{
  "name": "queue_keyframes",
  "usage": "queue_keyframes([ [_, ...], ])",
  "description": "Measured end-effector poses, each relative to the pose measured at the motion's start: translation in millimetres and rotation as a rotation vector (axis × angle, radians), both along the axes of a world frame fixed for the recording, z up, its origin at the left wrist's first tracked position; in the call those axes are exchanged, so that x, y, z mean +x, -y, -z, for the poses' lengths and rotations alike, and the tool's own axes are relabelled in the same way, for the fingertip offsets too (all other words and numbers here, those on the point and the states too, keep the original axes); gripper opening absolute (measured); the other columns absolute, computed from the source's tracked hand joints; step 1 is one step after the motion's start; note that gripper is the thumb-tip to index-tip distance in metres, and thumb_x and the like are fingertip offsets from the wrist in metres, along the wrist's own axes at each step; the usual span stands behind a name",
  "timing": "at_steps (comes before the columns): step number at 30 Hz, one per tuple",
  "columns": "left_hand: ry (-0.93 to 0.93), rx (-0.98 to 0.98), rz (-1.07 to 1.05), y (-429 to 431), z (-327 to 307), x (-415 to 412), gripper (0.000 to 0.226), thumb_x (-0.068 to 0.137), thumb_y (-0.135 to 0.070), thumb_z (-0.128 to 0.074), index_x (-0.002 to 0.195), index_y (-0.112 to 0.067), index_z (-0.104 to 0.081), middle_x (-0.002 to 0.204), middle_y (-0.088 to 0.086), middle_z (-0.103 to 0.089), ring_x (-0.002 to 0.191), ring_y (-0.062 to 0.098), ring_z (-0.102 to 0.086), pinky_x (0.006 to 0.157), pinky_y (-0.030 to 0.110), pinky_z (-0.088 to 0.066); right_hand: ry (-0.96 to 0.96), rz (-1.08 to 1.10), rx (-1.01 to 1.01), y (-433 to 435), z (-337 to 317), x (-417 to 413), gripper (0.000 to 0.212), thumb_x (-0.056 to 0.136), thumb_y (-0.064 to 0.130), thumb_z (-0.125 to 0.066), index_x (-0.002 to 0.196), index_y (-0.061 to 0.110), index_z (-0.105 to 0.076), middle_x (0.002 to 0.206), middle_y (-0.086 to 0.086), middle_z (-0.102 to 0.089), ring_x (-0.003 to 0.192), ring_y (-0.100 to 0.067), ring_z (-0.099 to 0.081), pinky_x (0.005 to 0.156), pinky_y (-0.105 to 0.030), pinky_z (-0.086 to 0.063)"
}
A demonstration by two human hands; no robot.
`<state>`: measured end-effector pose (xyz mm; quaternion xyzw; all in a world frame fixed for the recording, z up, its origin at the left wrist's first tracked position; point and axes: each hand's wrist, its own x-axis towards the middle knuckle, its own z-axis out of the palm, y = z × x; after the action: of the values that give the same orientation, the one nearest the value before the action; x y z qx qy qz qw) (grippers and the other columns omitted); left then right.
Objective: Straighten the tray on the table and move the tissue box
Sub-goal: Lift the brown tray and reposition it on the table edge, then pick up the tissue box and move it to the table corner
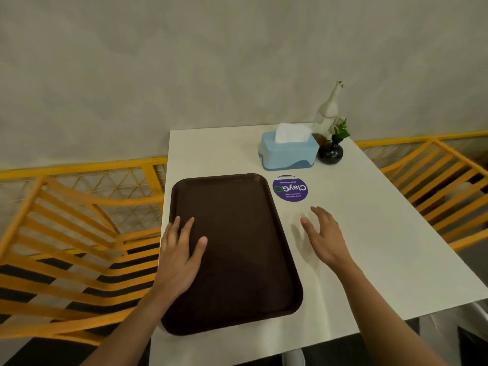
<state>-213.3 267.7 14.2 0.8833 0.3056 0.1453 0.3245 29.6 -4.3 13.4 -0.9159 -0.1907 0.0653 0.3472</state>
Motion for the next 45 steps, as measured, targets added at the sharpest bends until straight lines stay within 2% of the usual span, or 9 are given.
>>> queue_keyframes([
  [7, 0.124, -0.001, 0.054, 27.9, -39.1, 132.0, 0.066, 0.097, -0.049, -0.053, 0.156, -0.029, -0.030, 0.163, -0.002, -0.022, 0.152, 0.016, -0.011, 0.123, 0.043, -0.019, 0.019, -0.078, 0.035, -16.6, -21.5, 95.8, 0.063, 0.098, 0.053, -0.054, 0.150, 0.020, -0.042, 0.156, -0.005, -0.042, 0.141, -0.026, -0.039, 0.107, -0.035, -0.035],
  [14, 0.182, -0.144, -0.037, 51.0, -48.8, 273.1, 0.089, 0.084, -0.040, -0.076, 0.156, -0.023, -0.026, 0.157, 0.001, -0.032, 0.144, 0.017, -0.033, 0.109, 0.025, -0.028, 0.076, -0.181, 0.144, -45.8, -37.6, 203.0, 0.066, 0.098, 0.041, -0.061, 0.154, 0.021, -0.033, 0.156, -0.005, -0.039, 0.141, -0.025, -0.038, 0.111, -0.037, -0.033],
  [17, 0.175, -0.194, -0.116, 52.4, -40.4, 313.5, 0.099, 0.080, -0.039, -0.080, 0.158, -0.024, -0.020, 0.158, 0.003, -0.031, 0.143, 0.020, -0.035, 0.104, 0.027, -0.030, 0.040, -0.210, 0.218, -56.3, -36.5, 236.6, 0.071, 0.096, 0.039, -0.065, 0.154, 0.023, -0.029, 0.156, -0.004, -0.037, 0.140, -0.024, -0.038, 0.114, -0.042, -0.036],
  [23, 0.110, -0.239, -0.186, 49.9, -23.0, 358.4, 0.112, 0.075, -0.039, -0.085, 0.160, -0.024, -0.013, 0.160, 0.007, -0.029, 0.145, 0.026, -0.035, 0.111, 0.041, -0.036, -0.086, -0.283, 0.338, -68.7, -17.6, 271.7, 0.083, 0.087, 0.034, -0.077, 0.152, 0.027, -0.027, 0.149, -0.001, -0.044, 0.137, -0.021, -0.044, 0.111, -0.051, -0.043],
  [29, 0.098, -0.375, -0.215, 38.8, -16.7, 379.5, 0.121, 0.073, -0.041, -0.087, 0.161, -0.023, -0.007, 0.160, 0.010, -0.032, 0.142, 0.034, -0.040, 0.113, 0.050, -0.039, -0.141, -0.293, 0.404, -72.8, 3.1, 276.3, 0.093, 0.086, 0.025, -0.079, 0.157, 0.026, -0.019, 0.148, -0.002, -0.045, 0.137, -0.020, -0.045, 0.111, -0.049, -0.044],
  [33, 0.055, -0.442, -0.152, 31.6, -14.2, 386.1, 0.110, 0.076, -0.039, -0.085, 0.159, -0.021, -0.016, 0.152, 0.004, -0.046, 0.131, 0.027, -0.054, 0.101, 0.036, -0.046, -0.207, -0.215, 0.353, -73.7, 14.9, 278.5, 0.104, 0.089, 0.029, -0.077, 0.161, 0.024, -0.002, 0.160, -0.002, -0.033, 0.146, -0.024, -0.035, 0.117, -0.048, -0.035],
  [37, 0.047, -0.415, -0.185, 29.6, -13.9, 391.9, 0.078, 0.077, -0.034, -0.084, 0.143, -0.016, -0.045, 0.137, 0.004, -0.059, 0.120, 0.024, -0.060, 0.089, 0.028, -0.046, -0.144, -0.176, 0.338, -77.3, 20.0, 280.0, 0.086, 0.089, 0.025, -0.076, 0.156, 0.022, -0.022, 0.150, -0.003, -0.042, 0.137, -0.024, -0.045, 0.111, -0.045, -0.043],
  [41, 0.011, -0.394, -0.214, 27.8, -16.0, 398.7, 0.079, 0.075, -0.030, -0.087, 0.136, -0.009, -0.042, 0.123, 0.006, -0.058, 0.115, 0.027, -0.058, 0.084, 0.031, -0.047, -0.089, -0.144, 0.331, -76.0, 26.2, 279.9, 0.073, 0.089, 0.021, -0.075, 0.148, 0.024, -0.031, 0.142, -0.002, -0.048, 0.127, -0.024, -0.053, 0.099, -0.036, -0.049],
  [45, -0.018, -0.374, -0.221, 26.0, -16.7, 403.2, 0.077, 0.074, -0.025, -0.088, 0.128, -0.006, -0.037, 0.123, 0.010, -0.058, 0.113, 0.031, -0.059, 0.081, 0.032, -0.048, -0.096, -0.184, 0.289, -74.7, 31.7, 281.0, 0.072, 0.091, 0.020, -0.073, 0.148, 0.026, -0.030, 0.143, -0.003, -0.050, 0.131, -0.026, -0.050, 0.104, -0.047, -0.050],
])
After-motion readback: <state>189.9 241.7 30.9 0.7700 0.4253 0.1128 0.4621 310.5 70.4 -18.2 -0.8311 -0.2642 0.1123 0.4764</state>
